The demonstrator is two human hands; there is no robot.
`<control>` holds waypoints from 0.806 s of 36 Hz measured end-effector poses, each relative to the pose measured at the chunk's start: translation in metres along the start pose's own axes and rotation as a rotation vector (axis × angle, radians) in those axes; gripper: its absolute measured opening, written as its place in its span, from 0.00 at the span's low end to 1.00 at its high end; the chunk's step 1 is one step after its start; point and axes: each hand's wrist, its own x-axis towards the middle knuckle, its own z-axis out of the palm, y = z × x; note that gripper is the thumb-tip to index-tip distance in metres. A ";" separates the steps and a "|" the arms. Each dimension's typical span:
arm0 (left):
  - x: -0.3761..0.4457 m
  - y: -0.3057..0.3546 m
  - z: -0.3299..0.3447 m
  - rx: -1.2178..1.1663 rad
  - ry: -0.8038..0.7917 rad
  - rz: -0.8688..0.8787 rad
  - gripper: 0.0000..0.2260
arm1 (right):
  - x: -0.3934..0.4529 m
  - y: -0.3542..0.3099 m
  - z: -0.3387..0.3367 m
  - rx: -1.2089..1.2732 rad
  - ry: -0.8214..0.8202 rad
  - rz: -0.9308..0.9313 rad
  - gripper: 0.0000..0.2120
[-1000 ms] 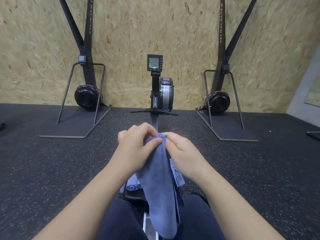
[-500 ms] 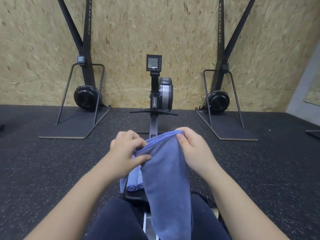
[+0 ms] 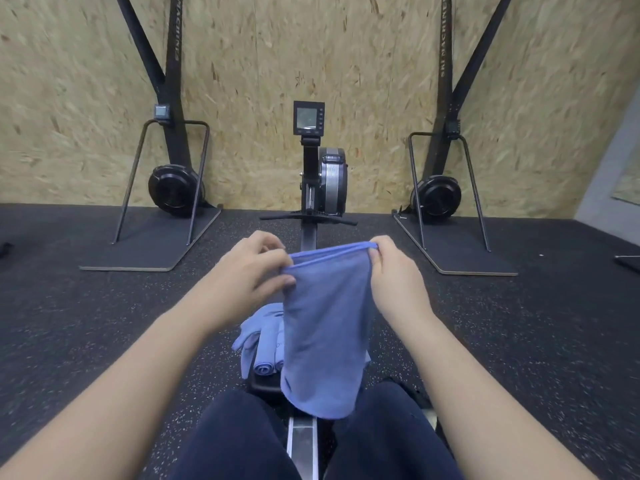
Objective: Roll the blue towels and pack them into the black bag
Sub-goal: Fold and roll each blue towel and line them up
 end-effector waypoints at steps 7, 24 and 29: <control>0.003 0.001 0.016 -0.248 0.062 -0.215 0.08 | 0.013 -0.004 0.022 0.270 -0.072 0.125 0.08; -0.001 -0.051 0.080 -0.417 0.078 -0.456 0.15 | 0.011 0.043 0.094 0.233 -0.234 0.104 0.03; -0.006 -0.064 0.103 -0.541 0.047 -0.558 0.10 | 0.018 0.054 0.108 0.183 -0.228 0.204 0.03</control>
